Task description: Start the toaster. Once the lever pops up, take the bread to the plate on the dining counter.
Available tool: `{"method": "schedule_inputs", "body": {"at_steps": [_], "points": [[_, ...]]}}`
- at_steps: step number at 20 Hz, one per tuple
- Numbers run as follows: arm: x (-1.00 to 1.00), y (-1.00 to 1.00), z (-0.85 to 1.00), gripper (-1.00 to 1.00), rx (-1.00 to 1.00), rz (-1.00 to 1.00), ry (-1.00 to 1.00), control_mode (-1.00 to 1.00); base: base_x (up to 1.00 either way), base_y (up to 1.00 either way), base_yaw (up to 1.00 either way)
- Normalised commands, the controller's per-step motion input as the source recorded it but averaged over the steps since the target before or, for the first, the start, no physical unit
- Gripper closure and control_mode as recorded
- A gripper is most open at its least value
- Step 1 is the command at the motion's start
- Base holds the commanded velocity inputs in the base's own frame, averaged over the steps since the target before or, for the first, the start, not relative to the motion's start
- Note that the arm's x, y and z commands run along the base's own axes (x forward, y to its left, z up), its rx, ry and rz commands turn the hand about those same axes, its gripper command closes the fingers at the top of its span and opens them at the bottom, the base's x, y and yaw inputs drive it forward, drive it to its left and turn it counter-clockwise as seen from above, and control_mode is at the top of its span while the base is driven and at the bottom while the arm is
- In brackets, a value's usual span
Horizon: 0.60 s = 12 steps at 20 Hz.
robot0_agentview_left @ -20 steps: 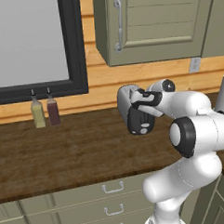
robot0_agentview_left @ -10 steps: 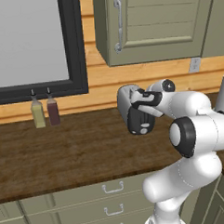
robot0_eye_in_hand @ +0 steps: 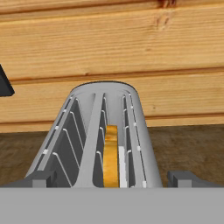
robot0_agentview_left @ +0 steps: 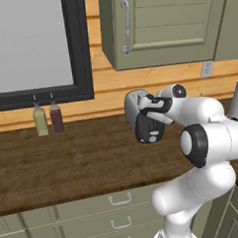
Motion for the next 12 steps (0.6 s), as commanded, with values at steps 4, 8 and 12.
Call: {"method": "schedule_inputs", "body": {"at_steps": [4, 8, 12], "points": [[0.00, 0.00, 0.00, -1.00, 0.00, 0.00, 0.00, -1.00, 0.00, 0.00, 0.00], [0.00, 0.00, 0.00, -1.00, 0.00, 0.00, 0.00, -1.00, 0.00, 0.00, 0.00], [0.00, 0.00, 0.00, -1.00, 0.00, 0.00, 0.00, -1.00, 0.00, 0.00, 0.00]]}}
